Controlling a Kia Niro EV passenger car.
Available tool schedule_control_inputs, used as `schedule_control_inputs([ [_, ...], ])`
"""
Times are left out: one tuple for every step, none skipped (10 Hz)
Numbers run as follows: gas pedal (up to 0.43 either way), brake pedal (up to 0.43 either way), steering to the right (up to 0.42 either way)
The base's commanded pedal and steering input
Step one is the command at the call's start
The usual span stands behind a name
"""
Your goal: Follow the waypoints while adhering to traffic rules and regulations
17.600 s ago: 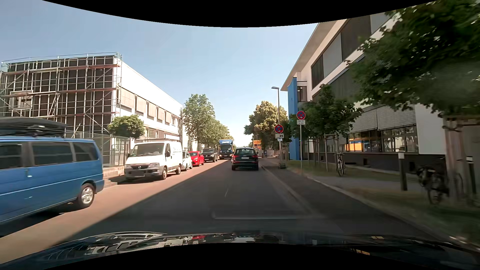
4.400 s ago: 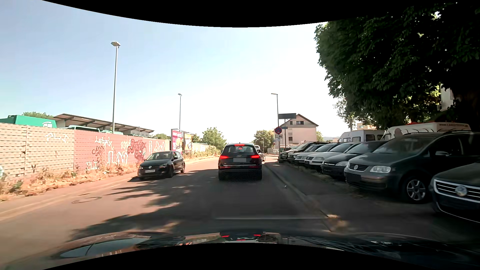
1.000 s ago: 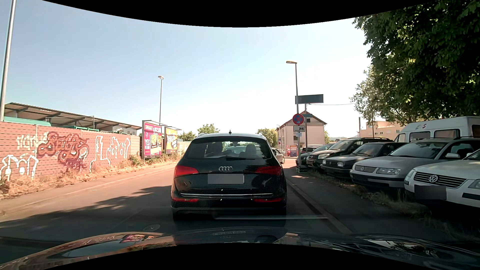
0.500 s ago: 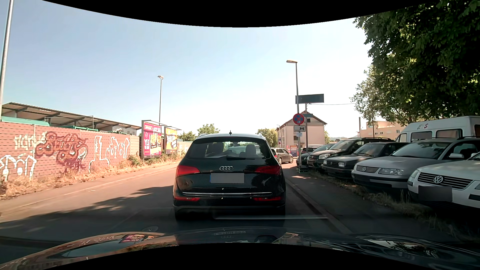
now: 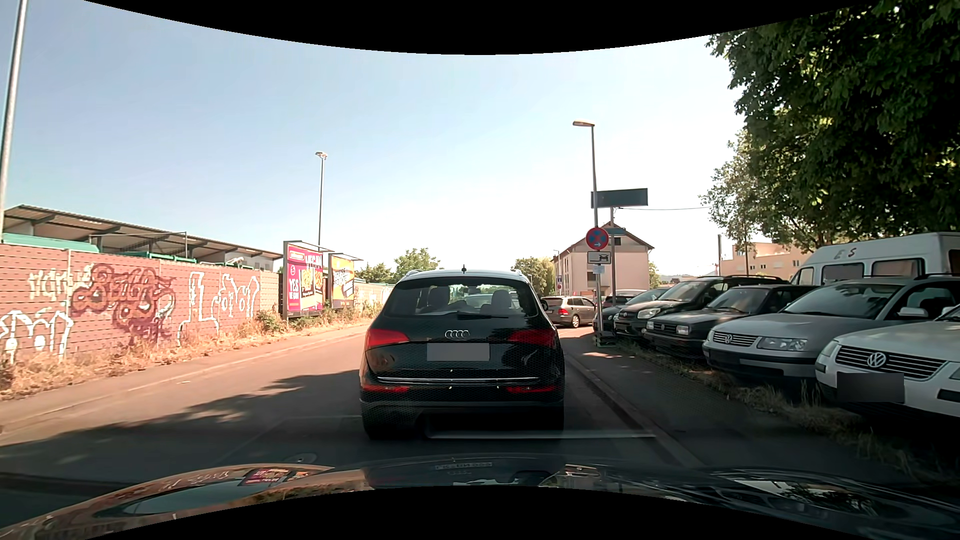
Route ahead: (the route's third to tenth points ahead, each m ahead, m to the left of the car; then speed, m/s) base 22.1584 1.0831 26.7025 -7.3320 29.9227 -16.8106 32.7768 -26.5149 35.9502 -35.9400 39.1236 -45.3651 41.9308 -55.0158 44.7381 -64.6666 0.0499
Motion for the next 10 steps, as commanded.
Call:
schedule_control_inputs([
  [0.000,0.055,-0.005],
  [0.000,0.024,-0.005],
  [0.000,0.000,-0.005],
  [0.000,0.000,-0.005],
  [0.000,0.000,-0.005],
  [0.000,0.000,-0.005],
  [0.008,0.000,-0.005],
  [0.087,0.000,-0.005],
  [0.118,0.000,-0.005],
  [0.138,0.000,-0.005],
])
